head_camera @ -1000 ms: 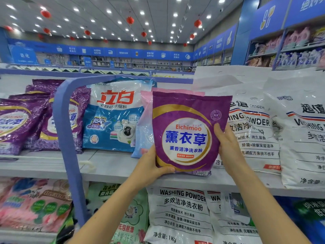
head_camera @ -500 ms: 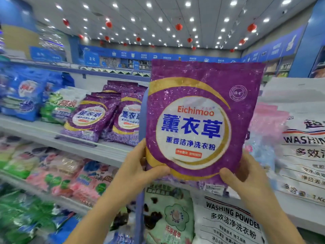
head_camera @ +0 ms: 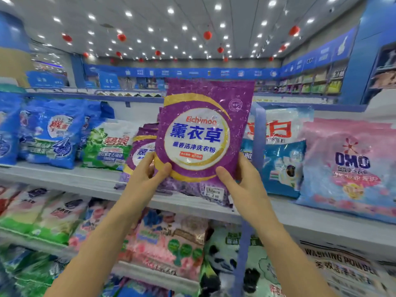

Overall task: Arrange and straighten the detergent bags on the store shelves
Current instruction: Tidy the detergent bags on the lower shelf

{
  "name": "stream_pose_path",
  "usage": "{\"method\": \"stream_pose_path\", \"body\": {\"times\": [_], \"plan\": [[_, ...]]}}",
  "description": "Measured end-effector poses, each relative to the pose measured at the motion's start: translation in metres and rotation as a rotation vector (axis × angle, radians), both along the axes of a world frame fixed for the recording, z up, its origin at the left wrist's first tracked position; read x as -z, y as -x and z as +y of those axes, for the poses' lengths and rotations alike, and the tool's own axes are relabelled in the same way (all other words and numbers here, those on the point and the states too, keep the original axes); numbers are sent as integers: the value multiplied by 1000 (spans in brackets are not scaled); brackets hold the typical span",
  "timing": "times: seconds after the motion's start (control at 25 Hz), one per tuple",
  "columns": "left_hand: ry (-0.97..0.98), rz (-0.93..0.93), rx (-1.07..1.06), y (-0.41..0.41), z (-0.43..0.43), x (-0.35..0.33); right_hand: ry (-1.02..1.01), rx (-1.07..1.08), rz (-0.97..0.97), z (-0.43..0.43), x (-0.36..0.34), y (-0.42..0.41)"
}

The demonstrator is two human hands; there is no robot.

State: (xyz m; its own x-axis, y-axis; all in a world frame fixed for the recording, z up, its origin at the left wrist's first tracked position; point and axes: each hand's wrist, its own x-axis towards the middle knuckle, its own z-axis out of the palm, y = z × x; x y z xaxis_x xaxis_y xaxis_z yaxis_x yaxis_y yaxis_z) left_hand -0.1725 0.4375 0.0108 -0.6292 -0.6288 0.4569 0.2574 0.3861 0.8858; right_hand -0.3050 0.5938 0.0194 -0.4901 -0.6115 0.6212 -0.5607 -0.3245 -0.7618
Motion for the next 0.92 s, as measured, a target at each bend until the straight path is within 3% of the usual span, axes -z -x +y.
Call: {"method": "stream_pose_path", "body": {"times": [0.4, 0.56, 0.76, 0.92], "plan": [[-106, -212, 151, 74, -43, 6, -85, 472, -276, -69, 15, 38], [-158, -260, 69, 88, -46, 26, -309, 452, -286, -74, 38, 41], [-113, -242, 44, 94, -48, 37, -230, 373, -357, -80, 43, 44], [37, -263, -116, 97, -43, 41, -209, 486, -270, -83, 44, 39]]}}
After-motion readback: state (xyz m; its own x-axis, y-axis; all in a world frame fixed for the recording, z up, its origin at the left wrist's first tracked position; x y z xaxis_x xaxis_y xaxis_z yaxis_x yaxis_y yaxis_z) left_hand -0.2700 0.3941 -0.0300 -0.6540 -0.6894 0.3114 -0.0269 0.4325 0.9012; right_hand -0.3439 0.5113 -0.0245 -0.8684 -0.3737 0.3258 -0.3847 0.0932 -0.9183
